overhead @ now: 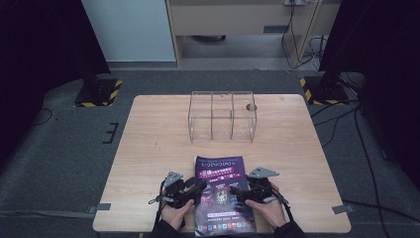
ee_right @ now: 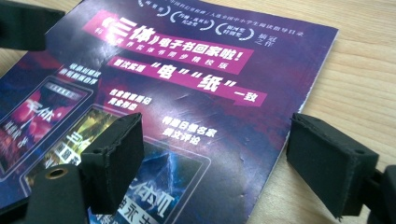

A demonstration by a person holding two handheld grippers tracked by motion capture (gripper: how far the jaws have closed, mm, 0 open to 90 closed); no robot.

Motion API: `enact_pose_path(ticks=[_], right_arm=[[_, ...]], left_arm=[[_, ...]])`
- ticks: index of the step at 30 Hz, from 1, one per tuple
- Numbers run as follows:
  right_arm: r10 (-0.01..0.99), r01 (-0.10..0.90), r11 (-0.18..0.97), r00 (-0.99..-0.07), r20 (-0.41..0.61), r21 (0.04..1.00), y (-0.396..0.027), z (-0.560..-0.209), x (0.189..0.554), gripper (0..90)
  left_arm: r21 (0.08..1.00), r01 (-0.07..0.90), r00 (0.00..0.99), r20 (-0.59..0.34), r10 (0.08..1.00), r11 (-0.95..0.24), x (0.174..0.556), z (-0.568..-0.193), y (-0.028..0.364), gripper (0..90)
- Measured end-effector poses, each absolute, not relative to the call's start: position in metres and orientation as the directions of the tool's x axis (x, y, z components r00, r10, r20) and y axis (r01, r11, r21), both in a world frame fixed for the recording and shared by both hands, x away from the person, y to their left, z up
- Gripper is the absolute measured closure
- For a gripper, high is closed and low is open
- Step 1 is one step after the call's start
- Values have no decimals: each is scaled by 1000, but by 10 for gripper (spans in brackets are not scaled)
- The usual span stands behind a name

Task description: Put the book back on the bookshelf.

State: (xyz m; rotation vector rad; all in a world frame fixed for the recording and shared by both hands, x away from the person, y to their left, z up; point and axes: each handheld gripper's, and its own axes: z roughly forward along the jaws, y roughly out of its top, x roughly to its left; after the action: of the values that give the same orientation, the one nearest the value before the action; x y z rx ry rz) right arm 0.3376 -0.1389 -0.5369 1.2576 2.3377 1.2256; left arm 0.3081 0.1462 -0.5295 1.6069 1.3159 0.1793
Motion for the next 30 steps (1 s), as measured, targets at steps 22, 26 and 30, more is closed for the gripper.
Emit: enact_pose_path(ticks=[22,26,30], right_arm=[[765,588,284,-616,191,758,-145,-537,339,228],[763,585,288,-619,187,758,-146,-537,339,234],[763,580,299,-622,175,758,-145,-537,339,234]], left_arm=[[799,595,516,-460,722,84,312,-534,136,339],[793,604,506,-463,728,85,312,-537,136,329],[792,603,518,-480,708,96,313,-536,138,330]])
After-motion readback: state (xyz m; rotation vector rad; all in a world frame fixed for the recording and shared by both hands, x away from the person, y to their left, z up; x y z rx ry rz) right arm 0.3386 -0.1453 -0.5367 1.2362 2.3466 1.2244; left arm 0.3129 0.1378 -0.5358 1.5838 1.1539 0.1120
